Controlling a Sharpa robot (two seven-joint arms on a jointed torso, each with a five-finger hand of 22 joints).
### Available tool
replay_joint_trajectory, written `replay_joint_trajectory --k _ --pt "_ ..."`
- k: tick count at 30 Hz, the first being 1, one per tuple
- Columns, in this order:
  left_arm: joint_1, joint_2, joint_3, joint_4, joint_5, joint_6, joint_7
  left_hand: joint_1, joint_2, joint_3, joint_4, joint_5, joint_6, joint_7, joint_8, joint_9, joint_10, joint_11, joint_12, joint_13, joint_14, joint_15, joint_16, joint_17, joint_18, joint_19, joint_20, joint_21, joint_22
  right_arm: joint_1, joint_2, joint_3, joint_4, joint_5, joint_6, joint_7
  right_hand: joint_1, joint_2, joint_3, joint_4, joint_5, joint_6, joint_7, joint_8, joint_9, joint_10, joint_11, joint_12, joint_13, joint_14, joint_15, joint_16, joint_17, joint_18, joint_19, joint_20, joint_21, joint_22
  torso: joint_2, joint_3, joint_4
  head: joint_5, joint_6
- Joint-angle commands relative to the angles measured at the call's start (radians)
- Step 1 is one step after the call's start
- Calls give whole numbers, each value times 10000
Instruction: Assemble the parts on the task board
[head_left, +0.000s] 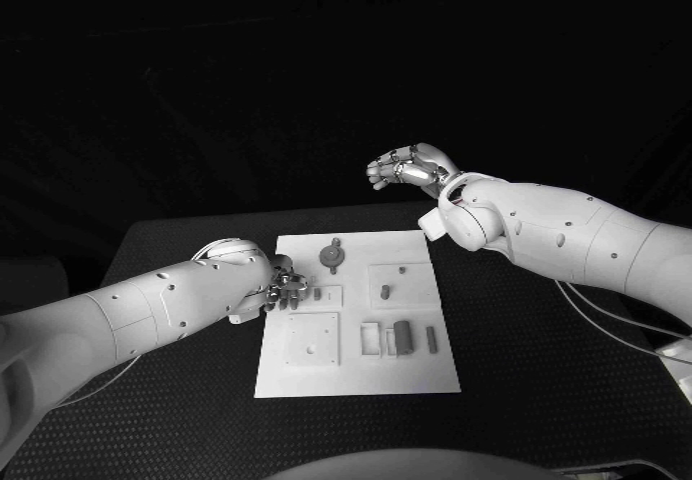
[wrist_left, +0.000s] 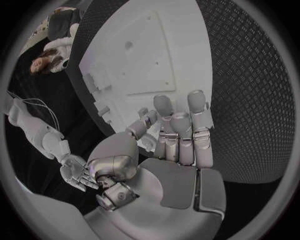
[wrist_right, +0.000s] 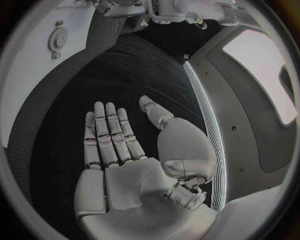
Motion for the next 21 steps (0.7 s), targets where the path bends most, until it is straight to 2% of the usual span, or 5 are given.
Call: replay_joint_trajectory --k 1,3,4,8,21 --pt "-65 29 -32 16 348 -77 63 167 122 -89 69 -626 -115 -22 -167 -5 -207 -69 67 -37 -132 -121 70 -64 -105 -5 -99 39 216 -6 10 3 2 -52 136 83 -124 8 -4 44 -11 -83 135 36 -17 50 -6 -63 -1 -81 20 6 -12 16 -90 -8 -24 13 0 0 -1 -4 -8" --pt "-65 28 -32 2 395 -109 42 72 -27 -197 120 -1237 -278 36 -290 -23 -240 -12 88 -84 -162 -72 70 -128 -109 -33 -79 14 207 -6 8 3 3 -52 132 81 -123 6 -4 42 -11 -84 135 35 -18 49 -6 -64 -1 -82 20 6 -13 16 -91 -8 -24 13 -1 0 -2 2 -10" --pt "-65 24 -32 1 396 -119 41 -23 -149 -286 163 -1296 -332 59 -328 -30 -262 8 84 -98 -178 -56 64 -146 -114 -45 -67 3 203 -6 7 3 3 -52 127 81 -123 5 -4 42 -11 -84 135 35 -18 49 -6 -64 -1 -82 20 6 -13 16 -91 -9 -24 13 0 -1 0 1 -9" --pt "-64 17 -33 -19 410 -124 11 -416 -513 -814 209 -1297 -526 124 -453 -34 -344 61 77 -155 -243 -3 41 -223 -67 -99 -50 -52 192 -6 2 3 8 -52 120 76 -121 -2 -4 37 -11 -88 137 34 -19 48 -6 -66 -2 -85 21 6 -14 15 -94 -9 -25 14 1 1 2 3 -19" --pt "-64 3 -33 -63 410 -179 -34 -533 -776 -1080 288 -1303 -537 120 -490 11 -378 63 105 -223 -265 -3 57 -314 1 -114 -32 -107 190 -6 3 3 10 -52 125 76 -117 -13 -4 29 -11 -97 141 31 -23 46 -4 -72 -2 -99 25 2 -19 11 -104 -9 -26 16 1 2 -3 12 -20"
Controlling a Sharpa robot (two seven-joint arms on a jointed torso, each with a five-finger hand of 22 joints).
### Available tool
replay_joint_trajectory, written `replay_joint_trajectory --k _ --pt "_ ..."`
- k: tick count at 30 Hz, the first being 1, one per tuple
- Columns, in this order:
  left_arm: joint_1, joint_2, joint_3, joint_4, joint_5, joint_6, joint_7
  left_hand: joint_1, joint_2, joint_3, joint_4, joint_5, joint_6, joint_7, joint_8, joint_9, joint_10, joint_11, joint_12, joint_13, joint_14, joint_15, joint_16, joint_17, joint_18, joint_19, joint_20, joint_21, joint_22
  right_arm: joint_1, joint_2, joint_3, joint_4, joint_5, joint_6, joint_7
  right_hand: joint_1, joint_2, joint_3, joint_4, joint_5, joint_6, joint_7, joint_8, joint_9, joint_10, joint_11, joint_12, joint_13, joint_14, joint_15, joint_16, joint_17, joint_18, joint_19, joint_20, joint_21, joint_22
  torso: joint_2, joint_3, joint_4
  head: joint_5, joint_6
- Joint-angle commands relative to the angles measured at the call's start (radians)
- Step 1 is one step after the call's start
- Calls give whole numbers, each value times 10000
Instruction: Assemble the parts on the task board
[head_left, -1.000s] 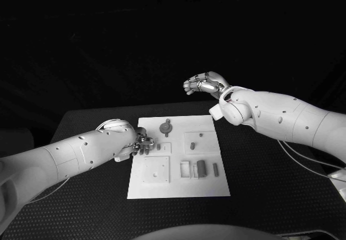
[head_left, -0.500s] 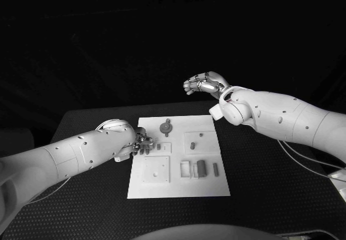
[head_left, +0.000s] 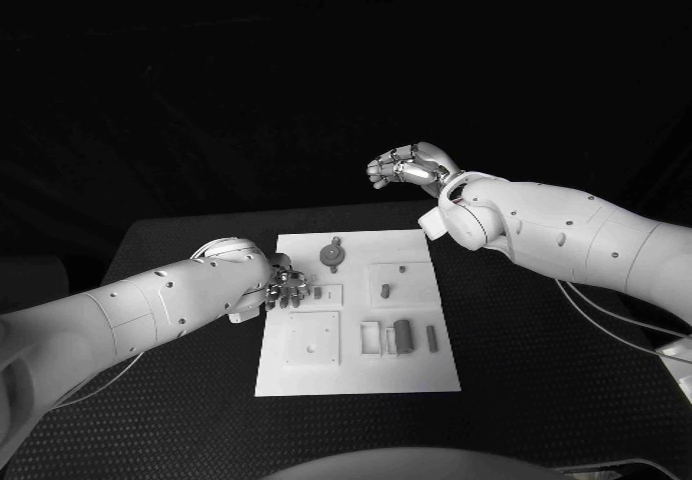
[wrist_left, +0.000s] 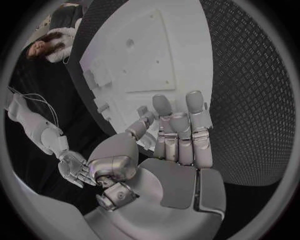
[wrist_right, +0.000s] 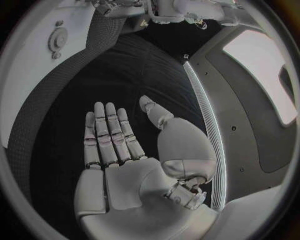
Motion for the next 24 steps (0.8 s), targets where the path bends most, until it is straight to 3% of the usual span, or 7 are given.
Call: replay_joint_trajectory --k 1,9,13,24 --pt "-59 22 -27 7 64 -32 -6 -2 -111 -68 10 -29 -64 11 -80 -29 -184 177 54 -21 -29 22 18 -17 2 -40 39 -63 185 -5 6 3 8 -52 124 77 -116 -14 -4 28 -11 -98 141 31 -15 45 -4 -33 -2 -66 -7 2 -11 11 -69 27 -26 16 1 0 0 2 -2" --pt "-58 -21 -27 -58 64 -60 -55 0 -194 -110 29 -29 -52 6 -82 -13 -182 172 71 -36 -26 18 32 -38 14 -31 41 -70 186 -5 -6 3 10 -52 115 75 -119 -18 -5 27 -12 -104 145 28 -18 44 -3 -36 -3 -71 -5 1 -13 9 -73 27 -27 17 0 1 1 6 -12" --pt "-58 -47 -26 -75 60 -70 -72 -81 -452 -259 68 -37 -49 7 -93 13 -186 172 94 -59 -27 19 57 -69 22 -18 51 -80 189 -5 -8 3 11 -52 114 76 -120 -21 -5 27 -12 -108 148 27 -19 43 -2 -38 -3 -74 -4 1 -15 8 -76 27 -27 18 -2 1 -1 7 -10" --pt "-59 -92 -25 -107 57 -164 -89 -308 -811 -904 -120 -39 -41 -10 -122 83 -211 157 157 -114 -51 3 119 -148 60 -26 46 -118 190 -12 -7 3 5 -52 108 77 -121 -26 -6 26 -12 -115 155 24 -22 41 -1 -43 -3 -80 -1 1 -17 6 -82 28 -27 20 -1 0 -2 -4 -7"
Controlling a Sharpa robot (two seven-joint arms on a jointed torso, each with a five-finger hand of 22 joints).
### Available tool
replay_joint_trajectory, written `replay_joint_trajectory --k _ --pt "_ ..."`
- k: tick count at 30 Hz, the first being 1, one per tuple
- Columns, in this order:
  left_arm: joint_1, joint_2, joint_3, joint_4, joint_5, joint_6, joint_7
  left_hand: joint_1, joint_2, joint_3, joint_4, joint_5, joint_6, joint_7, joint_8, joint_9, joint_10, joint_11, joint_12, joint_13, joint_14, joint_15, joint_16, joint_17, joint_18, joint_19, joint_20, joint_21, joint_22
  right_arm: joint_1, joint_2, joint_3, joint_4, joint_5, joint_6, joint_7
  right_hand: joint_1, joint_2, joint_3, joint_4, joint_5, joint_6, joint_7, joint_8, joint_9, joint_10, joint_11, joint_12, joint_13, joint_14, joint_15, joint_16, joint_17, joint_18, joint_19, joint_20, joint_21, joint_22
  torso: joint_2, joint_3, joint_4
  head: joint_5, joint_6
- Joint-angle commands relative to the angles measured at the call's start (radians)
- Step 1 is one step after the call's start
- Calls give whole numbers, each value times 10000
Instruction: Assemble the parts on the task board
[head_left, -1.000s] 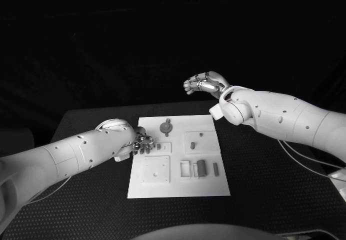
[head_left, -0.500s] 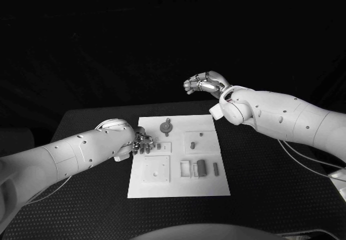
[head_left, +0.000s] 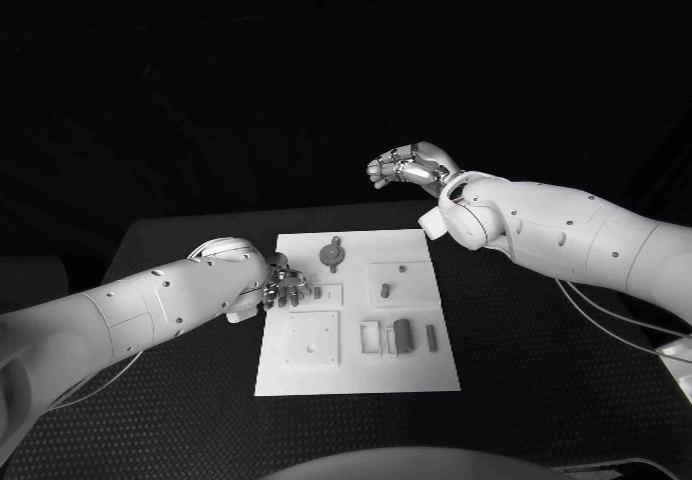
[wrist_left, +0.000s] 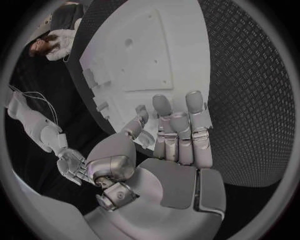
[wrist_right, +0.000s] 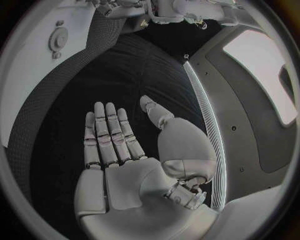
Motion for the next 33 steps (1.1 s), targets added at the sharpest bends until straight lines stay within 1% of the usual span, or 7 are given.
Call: replay_joint_trajectory --k 1,4,13,18,23,29,33 --pt "-50 -24 -32 -66 -53 -147 -104 -78 -216 -117 14 -47 -41 -9 -66 25 -127 73 44 -18 -22 -6 58 -23 59 -23 42 -44 191 -9 3 3 5 -52 109 79 -81 14 -7 26 -12 -50 161 24 -14 41 0 -44 -3 -81 -1 1 -9 6 -46 -9 -27 11 0 0 -1 -6 4" --pt "-50 -39 -30 -94 -50 -159 -104 -589 -435 -705 -64 -50 -41 -12 -67 64 -151 72 56 -28 -57 -2 84 -36 68 -68 44 -80 190 -13 -5 3 6 -52 102 78 -79 13 -6 24 -11 -53 163 23 -15 40 0 -45 -3 -83 0 1 -10 5 -47 -10 -27 12 -1 0 -1 -14 15" --pt "-50 -119 -22 -88 -33 -202 -111 -347 -78 -1358 -131 -35 -40 -52 -75 161 -186 28 97 -54 -108 -50 146 -77 131 -104 11 -117 198 -19 -18 3 8 -52 105 80 -68 8 -2 13 -10 -59 168 21 -18 39 0 -49 -4 -88 1 1 -12 4 -52 -11 -26 14 0 2 -2 -19 28" --pt "-40 -302 146 16 292 -303 -44 -257 7 -1435 -135 -32 -62 -44 -100 164 -219 38 85 -75 -134 -41 133 -103 128 -130 18 -138 194 -23 -33 3 16 -52 99 79 -68 9 -2 13 -10 -59 169 22 -18 39 1 -50 -4 -89 1 1 -13 4 -53 -11 -26 15 -7 3 1 -18 35" --pt "-9 -394 562 61 624 -249 -1 -147 -23 -1712 -122 -34 -317 60 -279 130 -437 137 -45 -184 -331 55 -13 -231 99 -340 84 -311 148 -23 -42 3 27 -52 103 78 -68 9 -2 13 -11 -60 170 22 -19 40 1 -51 -3 -89 2 2 -13 3 -54 -11 -25 16 -4 6 0 -21 85" --pt "173 -451 799 142 865 -294 75 55 64 -1855 -127 -20 -647 218 -465 113 -812 294 -206 -295 -687 214 -171 -359 60 -676 223 -593 85 -23 -53 3 27 -52 106 72 -71 9 -2 14 -11 -60 172 22 -19 40 2 -52 -3 -90 3 3 -14 2 -54 -10 -25 17 -4 7 -2 -27 123" --pt "319 -420 820 116 1280 -425 211 283 90 -1959 -122 -13 -973 345 -498 137 -1097 421 -273 -345 -956 339 -234 -429 53 -862 334 -761 65 -23 -53 3 6 -52 97 71 -72 8 -3 14 -11 -62 173 22 -20 40 2 -53 -3 -91 3 4 -15 1 -56 -10 -25 18 -3 10 -7 -27 163"
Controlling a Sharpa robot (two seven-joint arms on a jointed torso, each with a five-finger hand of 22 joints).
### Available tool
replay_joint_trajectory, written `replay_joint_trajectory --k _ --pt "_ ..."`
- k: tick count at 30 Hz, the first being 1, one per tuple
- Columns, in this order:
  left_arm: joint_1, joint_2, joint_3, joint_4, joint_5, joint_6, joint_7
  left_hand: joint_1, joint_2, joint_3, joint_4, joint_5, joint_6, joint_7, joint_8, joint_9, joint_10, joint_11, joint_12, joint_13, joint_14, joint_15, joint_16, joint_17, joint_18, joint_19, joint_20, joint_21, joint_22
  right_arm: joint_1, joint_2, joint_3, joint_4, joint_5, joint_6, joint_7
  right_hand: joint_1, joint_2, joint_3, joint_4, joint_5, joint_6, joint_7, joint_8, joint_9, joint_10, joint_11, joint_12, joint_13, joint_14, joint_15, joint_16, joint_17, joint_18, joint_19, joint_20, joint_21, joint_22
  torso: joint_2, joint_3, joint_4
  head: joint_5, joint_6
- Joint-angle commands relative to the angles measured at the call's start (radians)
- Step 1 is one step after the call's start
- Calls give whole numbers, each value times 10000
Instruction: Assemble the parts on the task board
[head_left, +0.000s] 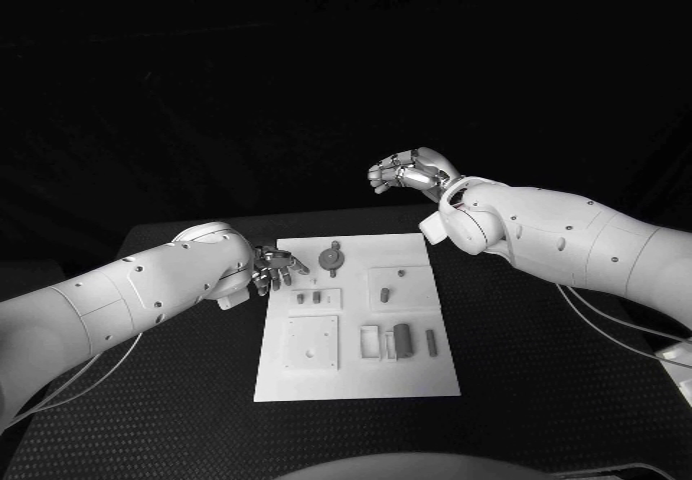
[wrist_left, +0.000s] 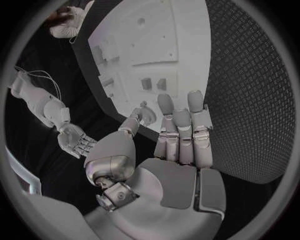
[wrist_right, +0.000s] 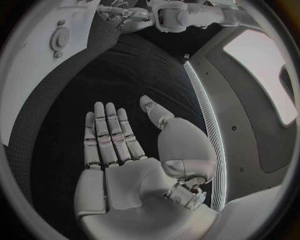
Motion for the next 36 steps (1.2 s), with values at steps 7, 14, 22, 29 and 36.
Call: replay_joint_trajectory --k 7,14,22,29,36 --pt "81 427 2 -207 1001 -815 1402 1859 -228 846 82 -47 -1208 757 218 190 -2431 990 -1666 -1129 -2176 1012 -1735 -978 -142 -2094 1004 -1727 -713 -5 30 3 -109 -51 98 71 -69 3 -3 9 -11 -67 175 21 -14 37 3 -57 -4 -95 4 3 -19 0 -61 -10 -25 13 12 5 -6 -28 77" --pt "77 1025 -35 -759 1001 -1072 1709 3304 -1113 1806 89 -5 -1437 845 618 39 -2312 1137 -2043 -1876 -2153 1345 -2216 -1296 -38 -2020 1356 -2159 -1082 -4 74 3 -154 -46 109 72 -69 3 -2 8 -11 -69 176 22 -15 36 4 -59 -4 -99 5 3 -20 -2 -63 -10 -25 14 9 18 -5 -13 100" --pt "54 1454 -217 -1088 6 -2116 2456 4076 -1462 1853 47 -38 -1519 879 491 -259 -2599 1316 -2424 -2273 -2420 1453 -2522 -1416 -99 -2225 1443 -2426 -1179 -3 122 4 -164 -46 95 70 -70 4 -2 9 -11 -72 178 21 -16 35 5 -62 -4 -101 7 3 -22 -3 -66 -10 -25 16 21 26 -13 -17 140" --pt "-9 1662 -519 -1282 -1183 -2623 3758 5060 -1401 1939 11 -23 -1487 655 361 -540 -2671 1520 -3283 -2984 -2450 1764 -3355 -1746 3 -2408 1762 -2899 -1543 -1 127 5 -140 -46 83 70 -76 4 -4 14 -12 -73 179 22 -17 35 6 -64 -4 -104 8 4 -23 -5 -68 -9 -25 17 14 19 -5 -69 110" --pt "-113 1861 -765 -1761 -2337 -2708 4747 5703 -1371 1929 -1 -21 -1208 465 243 -766 -2671 1546 -4005 -3505 -2409 1849 -3700 -1778 38 -2453 1853 -2980 -1782 1 121 6 -99 -46 62 71 -82 4 -6 18 -12 -76 180 21 -19 34 8 -67 -4 -106 9 5 -24 -6 -70 -8 -24 18 24 10 2 -97 111"
